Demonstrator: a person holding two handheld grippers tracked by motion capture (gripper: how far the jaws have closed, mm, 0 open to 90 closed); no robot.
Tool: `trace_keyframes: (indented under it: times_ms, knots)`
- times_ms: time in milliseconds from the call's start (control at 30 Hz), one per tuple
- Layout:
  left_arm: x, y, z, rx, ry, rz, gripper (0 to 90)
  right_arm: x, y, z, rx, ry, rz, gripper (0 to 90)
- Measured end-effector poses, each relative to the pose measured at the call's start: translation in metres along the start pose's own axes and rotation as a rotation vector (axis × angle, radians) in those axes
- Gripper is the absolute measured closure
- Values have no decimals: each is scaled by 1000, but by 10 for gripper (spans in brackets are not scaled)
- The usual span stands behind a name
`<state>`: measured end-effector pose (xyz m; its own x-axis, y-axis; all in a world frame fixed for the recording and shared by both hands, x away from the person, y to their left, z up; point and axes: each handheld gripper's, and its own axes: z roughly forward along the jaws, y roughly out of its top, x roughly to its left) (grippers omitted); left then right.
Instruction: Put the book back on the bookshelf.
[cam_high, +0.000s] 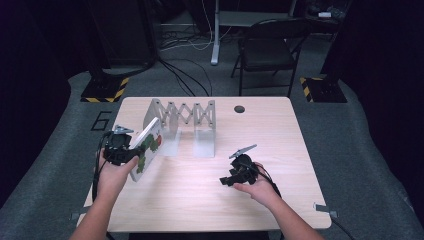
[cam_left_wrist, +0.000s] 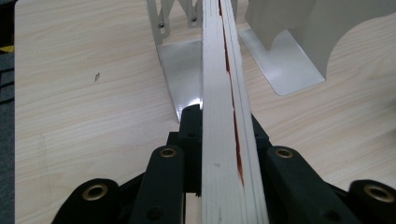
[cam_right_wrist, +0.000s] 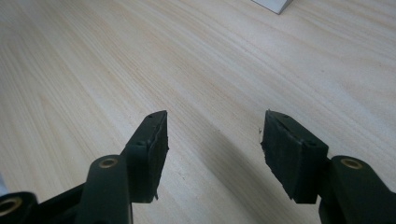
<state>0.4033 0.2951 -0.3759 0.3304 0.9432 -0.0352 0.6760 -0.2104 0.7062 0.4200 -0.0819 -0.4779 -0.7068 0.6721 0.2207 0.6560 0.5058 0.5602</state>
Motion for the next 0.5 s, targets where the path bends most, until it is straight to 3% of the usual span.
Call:
trace_keyframes:
  times_ms: [200, 233, 333, 500]
  knots:
    - [1, 4, 7, 4, 22, -14, 760, 0, 0, 0, 3, 1, 0, 408]
    - [1, 5, 9, -10, 29, -27, 761, 2, 0, 0, 12, 2, 20, 408]
    - [1, 7, 12, -16, 38, -39, 760, 0, 0, 1, 3, 3, -3, 408]
    - [1, 9, 18, -10, 51, -40, 760, -1, 0, 1, 4, 2, 2, 408]
